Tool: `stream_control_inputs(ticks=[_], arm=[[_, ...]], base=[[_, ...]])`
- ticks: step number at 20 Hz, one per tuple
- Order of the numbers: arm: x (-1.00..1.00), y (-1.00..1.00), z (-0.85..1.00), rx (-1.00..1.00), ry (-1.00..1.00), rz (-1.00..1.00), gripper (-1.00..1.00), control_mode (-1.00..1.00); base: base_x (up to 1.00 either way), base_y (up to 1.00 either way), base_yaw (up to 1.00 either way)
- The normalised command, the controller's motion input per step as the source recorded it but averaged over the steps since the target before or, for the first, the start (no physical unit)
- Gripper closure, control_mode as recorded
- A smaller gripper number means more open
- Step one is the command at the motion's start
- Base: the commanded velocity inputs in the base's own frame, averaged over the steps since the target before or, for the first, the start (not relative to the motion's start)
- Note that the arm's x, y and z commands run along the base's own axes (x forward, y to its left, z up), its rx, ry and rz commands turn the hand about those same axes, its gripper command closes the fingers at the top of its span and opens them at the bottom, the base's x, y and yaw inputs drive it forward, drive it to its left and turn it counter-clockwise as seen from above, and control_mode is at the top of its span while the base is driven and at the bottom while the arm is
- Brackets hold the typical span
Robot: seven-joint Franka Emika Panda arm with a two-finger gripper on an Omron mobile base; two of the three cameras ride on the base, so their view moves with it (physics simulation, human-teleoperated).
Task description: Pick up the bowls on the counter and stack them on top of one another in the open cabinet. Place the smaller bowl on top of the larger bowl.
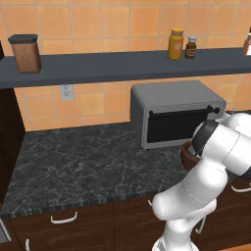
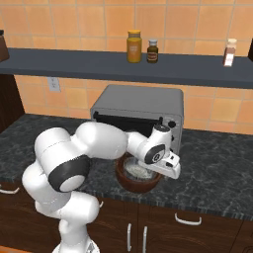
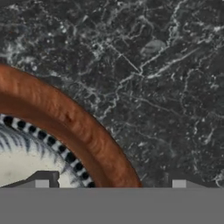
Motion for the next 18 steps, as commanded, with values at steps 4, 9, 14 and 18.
stream_control_inputs(ticks=[4, 9, 14, 18], arm=[[0.0, 0.17, -0.15, 0.0, 0.09, 0.0, 1.0, -1.0], [-0.23, 0.07, -0.01, 0.01, 0.0, 0.0, 1.0, -1.0], [-0.58, 0.06, 0.2, 0.06, -0.14, -0.01, 1.0, -1.0], [-0.59, 0.13, 0.36, 0.12, -0.16, -0.07, 1.0, -1.0]], base=[[0.0, 0.0, 0.0], [0.0, 0.0, 0.0], [0.0, 0.0, 0.0], [0.0, 0.0, 0.0]])
